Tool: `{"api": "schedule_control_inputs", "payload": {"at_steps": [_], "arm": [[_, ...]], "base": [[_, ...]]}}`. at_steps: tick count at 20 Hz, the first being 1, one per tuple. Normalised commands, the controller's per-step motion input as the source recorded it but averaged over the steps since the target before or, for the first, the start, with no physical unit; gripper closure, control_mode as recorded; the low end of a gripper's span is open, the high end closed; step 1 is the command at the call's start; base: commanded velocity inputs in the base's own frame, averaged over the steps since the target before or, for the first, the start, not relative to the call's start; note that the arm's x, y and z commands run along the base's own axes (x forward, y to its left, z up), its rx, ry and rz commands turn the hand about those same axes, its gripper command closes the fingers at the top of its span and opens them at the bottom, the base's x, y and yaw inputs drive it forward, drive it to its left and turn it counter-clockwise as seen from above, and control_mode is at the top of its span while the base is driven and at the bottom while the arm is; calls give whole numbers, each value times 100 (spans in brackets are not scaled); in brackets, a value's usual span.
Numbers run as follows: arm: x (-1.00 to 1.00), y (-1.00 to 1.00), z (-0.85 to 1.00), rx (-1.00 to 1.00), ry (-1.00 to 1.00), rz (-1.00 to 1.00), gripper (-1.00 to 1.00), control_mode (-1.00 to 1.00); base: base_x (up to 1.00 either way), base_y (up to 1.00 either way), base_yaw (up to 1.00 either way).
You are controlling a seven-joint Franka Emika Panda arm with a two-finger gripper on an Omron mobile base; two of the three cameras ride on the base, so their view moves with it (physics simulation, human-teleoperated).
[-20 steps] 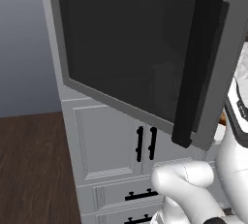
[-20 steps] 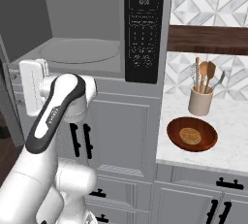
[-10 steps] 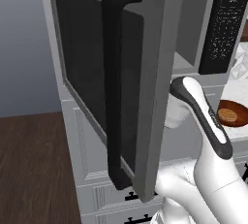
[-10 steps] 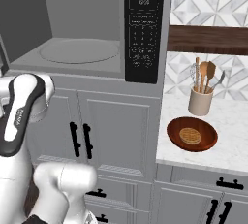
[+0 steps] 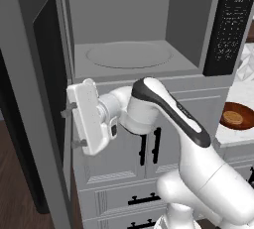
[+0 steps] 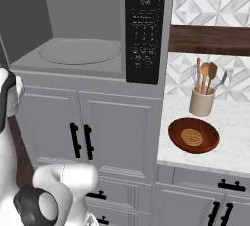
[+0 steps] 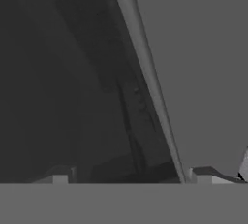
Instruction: Open the microwave, place the bowl with waffle inside the microwave, then close the microwave door and turn it on.
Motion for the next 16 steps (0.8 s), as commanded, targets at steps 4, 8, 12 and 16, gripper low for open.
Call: {"api": "schedule_control_inputs", "payload": {"at_steps": [4, 8, 12, 16], "arm": [[-61, -37, -1, -25, -14, -15, -100, -100], [-42, -96, -15, -23, -15, -22, -100, -100], [-21, -100, -24, -15, -19, -27, -100, -100], [-10, -100, -14, -16, -23, -26, -100, -100]], "base": [[0, 0, 0], [0, 0, 0], [0, 0, 0], [0, 0, 0]]}}
